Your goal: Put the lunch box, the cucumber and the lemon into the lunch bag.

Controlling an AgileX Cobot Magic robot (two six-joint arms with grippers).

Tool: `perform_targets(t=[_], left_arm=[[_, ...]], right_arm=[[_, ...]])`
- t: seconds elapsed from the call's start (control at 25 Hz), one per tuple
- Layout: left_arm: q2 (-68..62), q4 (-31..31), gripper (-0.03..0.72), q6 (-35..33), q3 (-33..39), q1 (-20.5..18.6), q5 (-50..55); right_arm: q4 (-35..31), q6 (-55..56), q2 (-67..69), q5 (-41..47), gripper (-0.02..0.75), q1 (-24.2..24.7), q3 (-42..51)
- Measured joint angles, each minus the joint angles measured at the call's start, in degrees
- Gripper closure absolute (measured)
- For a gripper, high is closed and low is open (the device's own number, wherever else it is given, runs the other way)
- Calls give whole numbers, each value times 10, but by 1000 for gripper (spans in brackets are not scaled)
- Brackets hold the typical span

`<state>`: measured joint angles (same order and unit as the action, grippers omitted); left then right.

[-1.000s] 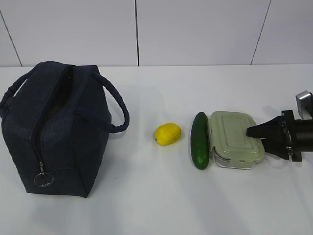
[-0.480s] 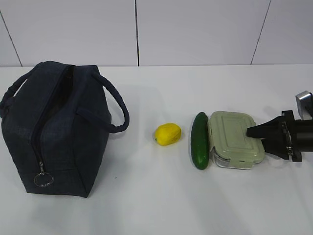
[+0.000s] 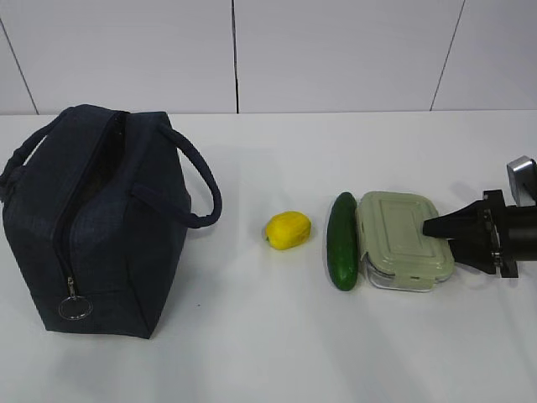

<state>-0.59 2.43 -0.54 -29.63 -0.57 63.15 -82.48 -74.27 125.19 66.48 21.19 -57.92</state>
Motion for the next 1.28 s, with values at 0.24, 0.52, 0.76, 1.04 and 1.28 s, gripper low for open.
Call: perform_targets(t=[0.24,0.52,0.76,1.04,1.28], left_arm=[[0,0,442,0,0,0,0],[0,0,442,0,0,0,0],[0,0,442,0,0,0,0],[0,0,442,0,0,0,0],[0,0,442,0,0,0,0]], right_arm=[[2,0,0,1,351,0,0],[-5,0,0,1,352,0,0],[-18,-1,0,-4,352,0,0],[-18,-1,-1,-7,353,0,0],[-6,-3,-24,-24,353,0,0]])
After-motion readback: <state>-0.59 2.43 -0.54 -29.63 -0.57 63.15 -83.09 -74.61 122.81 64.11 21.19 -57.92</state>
